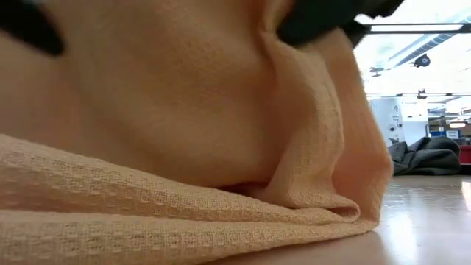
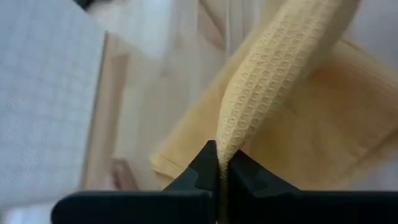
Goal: Fold towel
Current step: Fold the yellow towel
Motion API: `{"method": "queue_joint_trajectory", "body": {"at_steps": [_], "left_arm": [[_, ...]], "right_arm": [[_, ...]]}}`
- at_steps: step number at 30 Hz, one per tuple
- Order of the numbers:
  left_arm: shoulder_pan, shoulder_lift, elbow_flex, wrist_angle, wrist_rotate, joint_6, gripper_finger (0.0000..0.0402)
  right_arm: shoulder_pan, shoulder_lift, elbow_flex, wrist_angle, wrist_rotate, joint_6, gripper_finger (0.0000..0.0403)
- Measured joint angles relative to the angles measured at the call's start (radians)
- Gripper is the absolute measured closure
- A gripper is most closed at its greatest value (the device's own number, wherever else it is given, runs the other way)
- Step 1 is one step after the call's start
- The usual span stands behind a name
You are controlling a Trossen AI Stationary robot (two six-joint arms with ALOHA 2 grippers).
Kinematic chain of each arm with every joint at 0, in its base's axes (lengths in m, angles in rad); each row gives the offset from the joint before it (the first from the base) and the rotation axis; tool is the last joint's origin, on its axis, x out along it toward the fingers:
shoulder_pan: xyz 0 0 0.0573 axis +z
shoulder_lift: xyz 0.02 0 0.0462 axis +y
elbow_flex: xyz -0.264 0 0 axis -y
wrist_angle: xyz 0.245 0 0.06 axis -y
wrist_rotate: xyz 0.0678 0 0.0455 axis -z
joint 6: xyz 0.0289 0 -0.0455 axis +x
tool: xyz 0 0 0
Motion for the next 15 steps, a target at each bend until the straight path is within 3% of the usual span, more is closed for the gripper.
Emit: {"method": "queue_joint_trajectory", "body": {"at_steps": [4,15], "left_arm": [[0.074,-0.001,0.036,-0.007,0.001,0.153,0.04],[0.258,-0.003,0.04,-0.006,0.018,0.491,0.0401]], "right_arm": [[0.012,0.0,0.06,-0.148,0.027,0.034,0.0314],[0.103,0.0,0.154,-0.507,0.368,0.136,0.0305]]}}
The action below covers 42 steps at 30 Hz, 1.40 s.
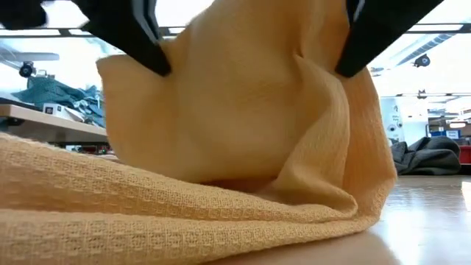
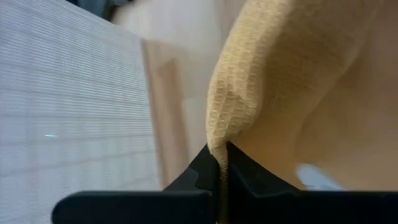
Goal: Fold towel
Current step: Fold the yellow towel
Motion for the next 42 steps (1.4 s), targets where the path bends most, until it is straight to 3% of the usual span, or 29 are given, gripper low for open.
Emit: {"method": "queue_joint_trajectory", "body": {"at_steps": [8,16,25,33,42], "left_arm": [[0.094,-0.022,-0.005,0.105,-0.056,0.286,0.0401],[0.193,-0.028,-0.012,0.218,-0.035,0.467,0.0401],[0.321,-0.028,-0.064,0.33,0.08,0.562,0.0401],[0.362,-0.028,-0.08,0.341,0.102,0.598,0.0401],[0.364,-0.037,-0.08,0.338,0.105,0.629,0.0401]], "right_arm": [[0.025,-0.009,0.014,-0.018,0.056,0.028,0.0321],[0.044,-0.045,0.014,-0.216,0.139,0.158,0.0311],[0.039,-0.054,0.013,-0.227,0.163,0.171,0.0266],[0.0,-0.077,0.012,-0.353,0.326,0.269,0.02],[-0.086,-0.09,-0.017,-0.355,0.303,0.252,0.0168]]}}
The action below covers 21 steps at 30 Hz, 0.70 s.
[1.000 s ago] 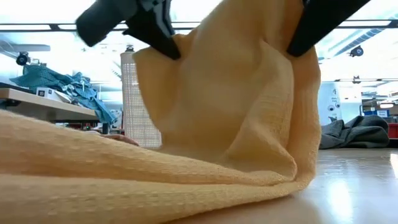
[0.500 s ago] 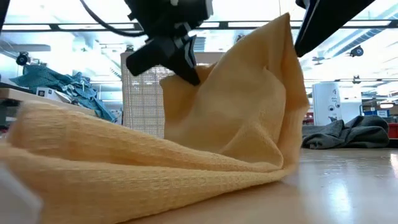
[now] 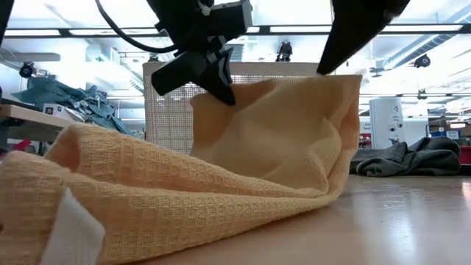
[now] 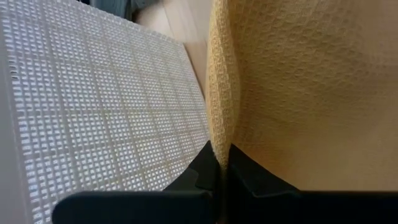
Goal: Fold towel
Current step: Fold the yellow towel
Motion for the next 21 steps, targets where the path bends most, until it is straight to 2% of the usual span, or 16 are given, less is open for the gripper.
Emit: {"method": "queue_joint_trajectory", "body": {"at_steps": [6,10,15,19,21], "left_arm": [[-0.011,-0.034,0.0,-0.035,0.012,0.004,0.0401],[-0.012,-0.061,0.0,-0.046,0.02,0.004,0.0401],[-0.012,-0.077,0.0,-0.054,0.02,0.011,0.0401],[-0.013,-0.082,0.0,-0.125,0.022,-0.028,0.0401],[-0.014,-0.082,0.0,-0.194,0.032,-0.08,0.0401]], "right_arm": [[-0.046,-0.026,-0.067,0.043,-0.074,-0.053,0.0184],[-0.068,-0.057,-0.128,0.209,-0.152,-0.158,0.021],[-0.106,-0.062,-0.181,0.439,-0.245,-0.267,0.0284],[-0.119,-0.06,-0.199,0.459,-0.252,-0.27,0.0377],[-0.117,-0.071,-0.195,0.462,-0.25,-0.256,0.0392]]}}
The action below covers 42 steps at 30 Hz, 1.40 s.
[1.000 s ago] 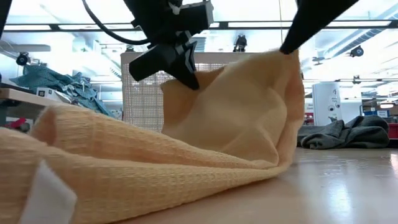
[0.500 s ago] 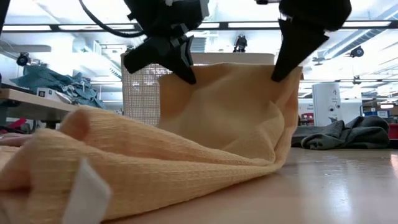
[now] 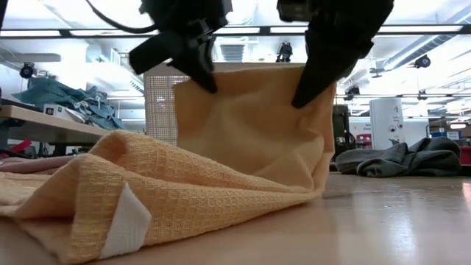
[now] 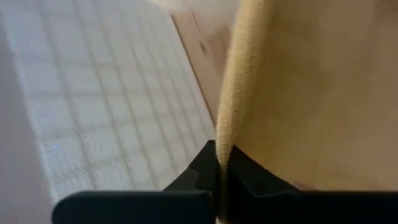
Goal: Fold towel
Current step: Fold the yellow towel
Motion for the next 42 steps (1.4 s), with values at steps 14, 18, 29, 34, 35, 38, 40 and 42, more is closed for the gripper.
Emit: {"method": "queue_joint_trajectory", "body": {"at_steps": [14,18,29,34,35,38,40,42], "left_arm": [[-0.088,-0.084,-0.171,-0.041,0.074,-0.217,0.0401],[-0.138,-0.148,-0.234,0.007,0.099,-0.268,0.0401],[-0.302,-0.186,-0.293,0.063,0.207,-0.38,0.0401],[-0.335,-0.182,-0.3,0.066,0.219,-0.436,0.0401],[-0.337,-0.182,-0.304,0.068,0.219,-0.448,0.0401],[-0.337,-0.181,-0.324,0.086,0.218,-0.488,0.0401],[-0.338,-0.174,-0.353,0.119,0.219,-0.505,0.0398],[-0.338,-0.172,-0.391,0.139,0.219,-0.523,0.0388]], "right_arm": [[0.022,0.145,0.17,0.078,-0.155,0.021,0.0401],[0.022,0.215,0.245,0.079,-0.251,-0.011,0.0402],[0.025,0.313,0.326,0.235,-0.518,0.002,0.0403],[0.026,0.358,0.367,0.259,-0.565,0.024,0.0403],[0.026,0.372,0.38,0.257,-0.567,0.03,0.0403],[0.026,0.426,0.432,0.258,-0.582,0.037,0.0403],[0.026,0.469,0.482,0.258,-0.587,0.038,0.04],[0.026,0.519,0.539,0.255,-0.629,0.038,0.0391]]}}
